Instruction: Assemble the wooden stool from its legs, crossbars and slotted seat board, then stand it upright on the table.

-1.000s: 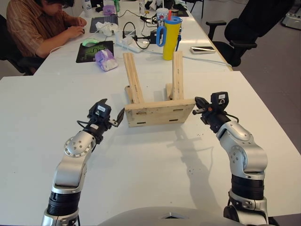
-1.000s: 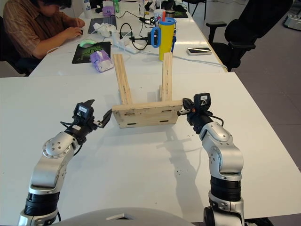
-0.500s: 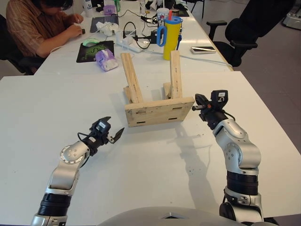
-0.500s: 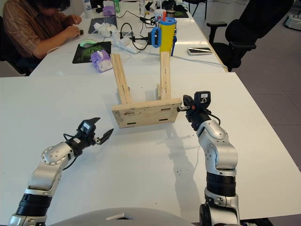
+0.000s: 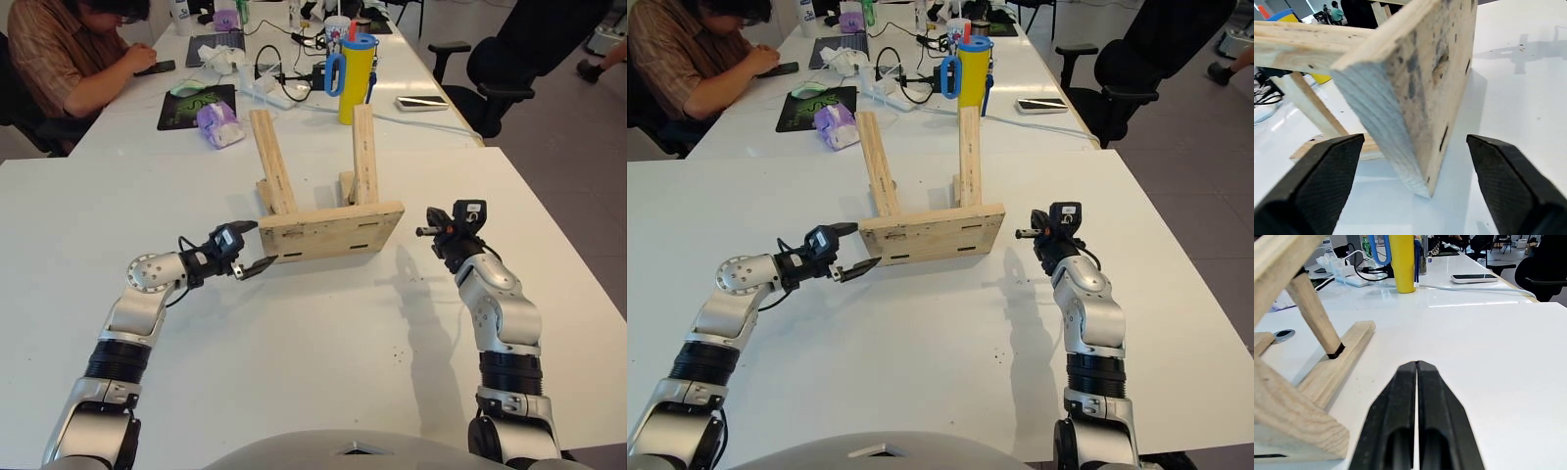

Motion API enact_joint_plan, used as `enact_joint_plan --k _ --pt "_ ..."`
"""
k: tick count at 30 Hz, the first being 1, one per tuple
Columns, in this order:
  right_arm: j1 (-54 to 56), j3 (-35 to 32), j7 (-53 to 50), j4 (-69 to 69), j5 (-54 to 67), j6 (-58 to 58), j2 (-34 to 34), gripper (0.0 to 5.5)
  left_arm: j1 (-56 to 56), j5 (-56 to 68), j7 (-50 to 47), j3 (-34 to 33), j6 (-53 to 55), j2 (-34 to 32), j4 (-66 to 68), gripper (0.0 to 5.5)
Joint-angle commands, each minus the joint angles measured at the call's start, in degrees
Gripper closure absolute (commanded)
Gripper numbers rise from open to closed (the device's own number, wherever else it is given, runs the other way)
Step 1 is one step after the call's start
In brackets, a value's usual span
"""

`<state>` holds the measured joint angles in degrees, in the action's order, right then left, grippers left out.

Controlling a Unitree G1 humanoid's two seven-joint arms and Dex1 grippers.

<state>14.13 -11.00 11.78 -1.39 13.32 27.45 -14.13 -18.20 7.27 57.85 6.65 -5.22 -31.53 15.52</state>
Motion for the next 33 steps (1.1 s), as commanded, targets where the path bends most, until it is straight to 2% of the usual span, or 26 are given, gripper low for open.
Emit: enact_joint_plan --k 1,13,17,20,22,25,28,31,33 --pt "1.22 0.23 0.13 1.45 -0.45 -1.15 -0.43 5.50 -3.74 0.58 4.02 0.15 -1.60 -1.46 4.43 2.23" --pt "0.94 1.45 0.14 2.84 -0.66 -2.75 0.61 5.50 -6.45 0.64 6.03 0.60 -4.16 0.60 9.45 4.04" --pt "1.79 2.15 0.81 3.81 -0.74 -2.68 0.49 5.50 -7.89 1.60 8.15 1.16 -3.28 2.12 12.19 4.13" --pt "1.85 2.01 0.79 4.79 -0.65 -2.92 0.45 5.50 -8.13 6.42 10.12 -0.34 3.71 3.23 9.98 4.18" --pt "1.62 0.63 0.11 5.50 0.50 -2.56 1.10 5.50 -8.67 14.42 9.79 -3.04 15.10 4.63 3.68 4.18" --pt "1.13 -0.87 -0.80 7.15 1.28 -2.55 1.84 5.50 -10.65 28.72 4.74 -7.96 33.90 6.84 -8.11 4.18" --pt "0.51 -1.03 -1.71 7.75 1.22 -3.02 2.59 5.50 -15.27 41.56 -4.77 -13.81 47.34 9.73 -14.76 4.18" --pt "-0.17 -0.74 -2.77 7.19 1.12 -2.84 3.60 5.50 -21.17 52.46 -16.16 -20.30 54.89 12.70 -14.76 4.18" --pt "-0.34 -0.55 -3.24 7.10 0.95 -2.80 4.11 5.50 -26.42 61.96 -28.65 -26.38 55.68 15.66 -11.90 4.18"
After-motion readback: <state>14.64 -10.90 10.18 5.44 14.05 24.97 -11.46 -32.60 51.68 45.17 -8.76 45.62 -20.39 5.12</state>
